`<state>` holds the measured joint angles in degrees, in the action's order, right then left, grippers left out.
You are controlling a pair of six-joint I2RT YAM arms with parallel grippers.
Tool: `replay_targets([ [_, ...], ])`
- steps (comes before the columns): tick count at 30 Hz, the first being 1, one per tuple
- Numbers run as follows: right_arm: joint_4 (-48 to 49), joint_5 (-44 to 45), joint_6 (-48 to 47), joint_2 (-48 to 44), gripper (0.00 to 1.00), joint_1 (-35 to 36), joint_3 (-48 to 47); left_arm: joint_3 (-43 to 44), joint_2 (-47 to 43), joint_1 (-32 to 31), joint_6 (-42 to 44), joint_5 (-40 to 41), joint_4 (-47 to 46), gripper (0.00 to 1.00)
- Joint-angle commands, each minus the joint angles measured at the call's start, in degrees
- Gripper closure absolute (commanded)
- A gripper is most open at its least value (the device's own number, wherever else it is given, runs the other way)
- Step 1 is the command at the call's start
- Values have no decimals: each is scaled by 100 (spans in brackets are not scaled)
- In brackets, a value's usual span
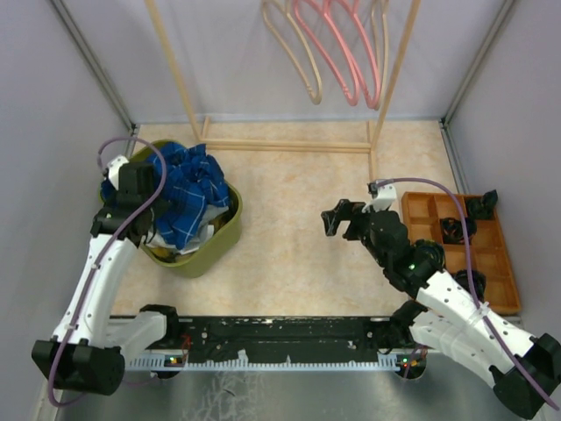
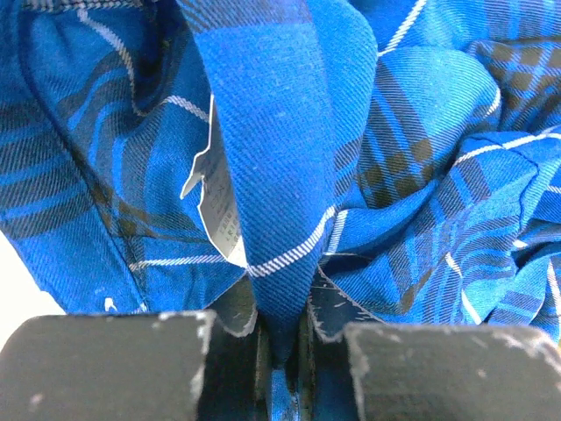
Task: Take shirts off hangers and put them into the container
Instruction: Place the shirt in the bin.
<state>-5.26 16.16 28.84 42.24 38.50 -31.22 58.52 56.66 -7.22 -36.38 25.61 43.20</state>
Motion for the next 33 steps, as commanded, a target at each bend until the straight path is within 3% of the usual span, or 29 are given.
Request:
replay_targets([
  [1,347,164,102,40,1,37,-135,278,373,10,572,-565,-382,93],
  [13,469,6,162,327,1,37,-129,-1177,1386,9,321,-3097,-1103,96],
  [21,428,42,199,286,1,40,-88,-944,1488,6,448,-3177,-891,93],
  [26,468,72,214,285,1,39,-69,-859,1407,-32,697,-3701,-862,88],
  [33,489,121,281,260,1,35,-40,-1172,1228,-511,447,-3812,-1021,85],
])
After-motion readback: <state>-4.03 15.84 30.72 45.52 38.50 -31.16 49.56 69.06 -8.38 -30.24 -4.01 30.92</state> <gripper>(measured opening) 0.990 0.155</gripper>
